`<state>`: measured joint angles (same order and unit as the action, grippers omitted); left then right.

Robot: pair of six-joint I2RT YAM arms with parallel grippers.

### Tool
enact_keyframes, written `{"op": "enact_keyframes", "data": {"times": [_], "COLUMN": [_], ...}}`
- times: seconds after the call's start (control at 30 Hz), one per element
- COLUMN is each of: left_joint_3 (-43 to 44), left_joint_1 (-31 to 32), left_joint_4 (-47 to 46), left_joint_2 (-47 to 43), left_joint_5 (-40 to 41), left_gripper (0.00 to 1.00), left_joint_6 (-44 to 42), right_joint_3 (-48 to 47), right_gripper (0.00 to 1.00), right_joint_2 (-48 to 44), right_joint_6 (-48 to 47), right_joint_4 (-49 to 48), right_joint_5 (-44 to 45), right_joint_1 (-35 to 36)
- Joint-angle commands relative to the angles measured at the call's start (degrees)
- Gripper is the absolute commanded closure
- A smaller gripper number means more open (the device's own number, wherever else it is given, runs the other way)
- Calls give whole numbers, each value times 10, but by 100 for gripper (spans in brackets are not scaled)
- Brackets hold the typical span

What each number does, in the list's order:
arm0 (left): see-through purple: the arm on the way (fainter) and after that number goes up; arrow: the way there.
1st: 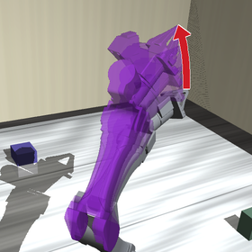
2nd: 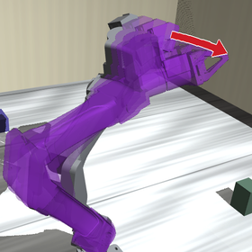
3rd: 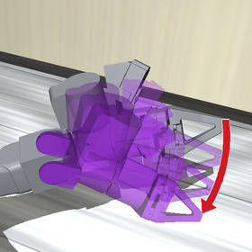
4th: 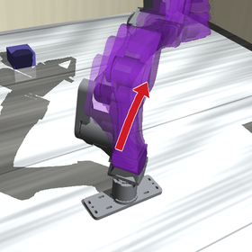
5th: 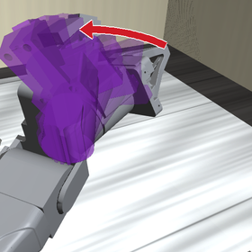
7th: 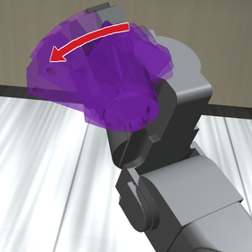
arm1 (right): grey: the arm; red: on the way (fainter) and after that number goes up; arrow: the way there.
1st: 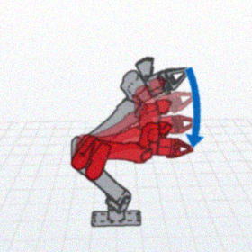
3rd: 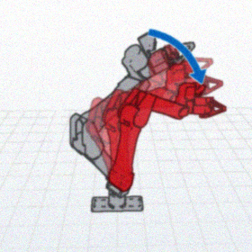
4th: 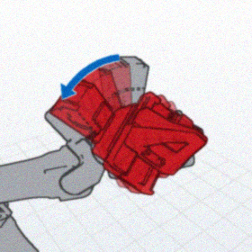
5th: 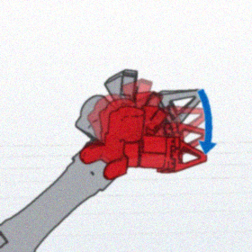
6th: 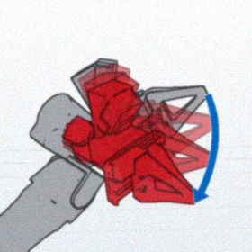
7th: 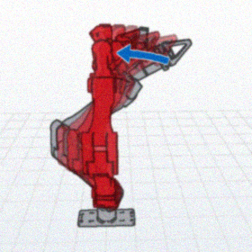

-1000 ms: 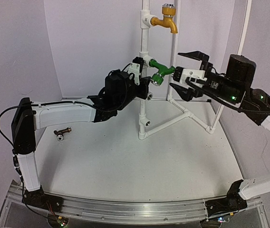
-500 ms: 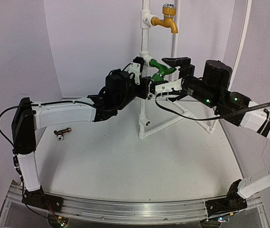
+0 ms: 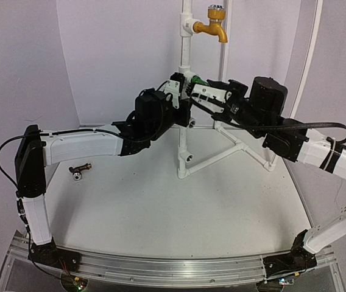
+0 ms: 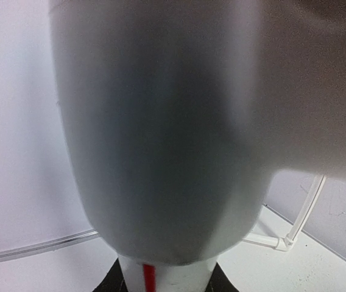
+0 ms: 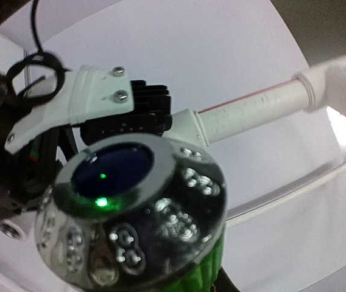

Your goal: Install the water faucets

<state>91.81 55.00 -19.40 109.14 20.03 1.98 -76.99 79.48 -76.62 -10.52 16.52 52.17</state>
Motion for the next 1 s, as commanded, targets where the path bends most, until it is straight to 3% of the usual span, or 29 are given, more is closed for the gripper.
{"op": "enact_keyframes", "data": {"times": [0.0,0.3,0.43,0.53,0.6,0.7,0.87,0.97], "left_joint_3": [-20,-16,-20,-21,-22,-24,-23,-13], "left_joint_1": [5,5,5,5,5,5,5,5], "left_joint_4": [125,125,125,125,125,125,128,134], "left_joint_2": [32,36,32,31,29,28,29,33], "left_joint_5": [-25,-28,-26,-24,-24,-24,-19,-13], "left_gripper": [100,100,100,100,100,100,100,100], "left_joint_6": [19,25,27,27,30,33,32,34], "right_joint_3": [-11,-34,-14,14,46,79,136,129], "right_gripper": [84,97,97,86,82,64,31,27], "right_joint_2": [-11,-41,-61,-84,-106,-141,-211,-229], "right_joint_6": [340,1103,1289,1376,1404,1379,1214,1080], "right_joint_4": [22,-19,-141,-216,-270,-287,-220,-134], "right_joint_5": [-46,-205,-295,-303,-295,-274,-166,-64], "right_joint_1": [17,7,0,-1,-2,-2,-2,-1]}}
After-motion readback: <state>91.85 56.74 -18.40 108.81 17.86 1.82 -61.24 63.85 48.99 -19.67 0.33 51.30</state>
